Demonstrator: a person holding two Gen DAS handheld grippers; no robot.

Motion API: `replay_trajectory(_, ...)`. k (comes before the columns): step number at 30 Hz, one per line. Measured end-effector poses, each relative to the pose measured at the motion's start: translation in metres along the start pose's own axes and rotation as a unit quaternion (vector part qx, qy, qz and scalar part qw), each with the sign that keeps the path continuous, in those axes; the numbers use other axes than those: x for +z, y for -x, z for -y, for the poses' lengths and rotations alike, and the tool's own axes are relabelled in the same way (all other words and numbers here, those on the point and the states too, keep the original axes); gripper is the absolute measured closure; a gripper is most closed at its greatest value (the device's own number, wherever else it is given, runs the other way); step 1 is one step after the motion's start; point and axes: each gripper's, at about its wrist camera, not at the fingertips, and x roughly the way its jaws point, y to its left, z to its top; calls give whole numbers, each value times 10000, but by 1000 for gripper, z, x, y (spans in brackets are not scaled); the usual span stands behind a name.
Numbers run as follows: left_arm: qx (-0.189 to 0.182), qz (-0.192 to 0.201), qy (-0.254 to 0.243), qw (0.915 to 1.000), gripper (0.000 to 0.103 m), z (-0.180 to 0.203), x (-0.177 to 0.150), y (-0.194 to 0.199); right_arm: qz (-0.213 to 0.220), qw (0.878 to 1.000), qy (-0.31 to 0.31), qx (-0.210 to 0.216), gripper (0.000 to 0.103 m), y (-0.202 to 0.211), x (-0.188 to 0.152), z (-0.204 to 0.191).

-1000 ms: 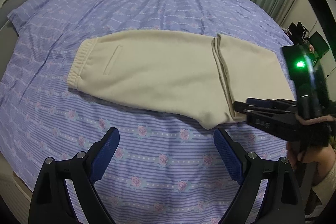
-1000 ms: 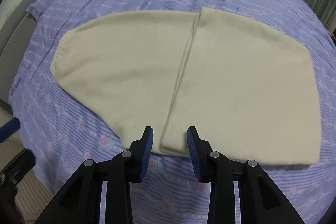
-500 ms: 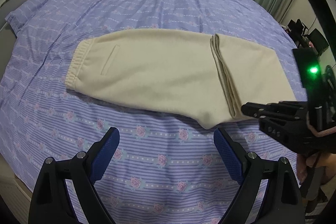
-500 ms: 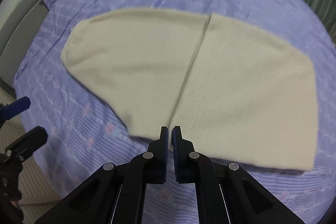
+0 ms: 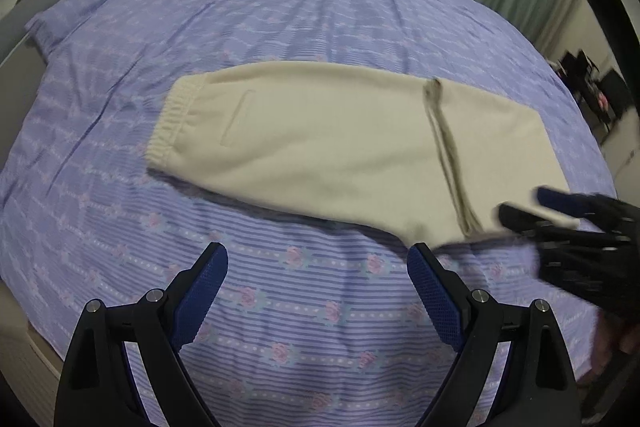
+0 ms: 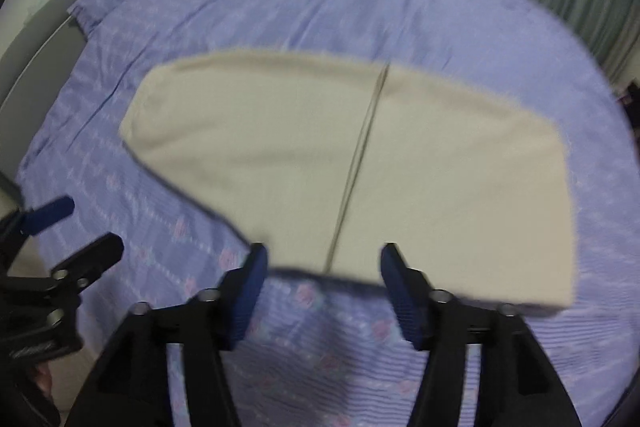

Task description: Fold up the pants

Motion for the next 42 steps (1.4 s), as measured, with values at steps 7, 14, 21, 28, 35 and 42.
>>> replay_trajectory(7,49,284,643,9975,4,-67,16,-2,549,9973,361,-341,23,27,34,-39)
replay_trajectory(14,-97,385,935,9948,3,-141,37,-41,248,9993,260,-88,23,-28,67,-96)
replay_trajectory(21,-1272,118,2031,9708,3,-193,44,-111,-74,9999,79,-111,23,-86,88,-135)
replay_trajectory(28,-1628,-108,2827,9452,4,-210,49,-169,-271,9980,-557,-84,23,-112,94,-128)
replay_trajectory(35,-2108,219,3168,9245,27,-215,68,-156,-217,9963,-831,-48,23,-112,95,-118)
replay_trajectory(42,-1913,194,3296,9243,27,-207,69,-176,-37,9945,-1044,-26,23,-95,92,-104)
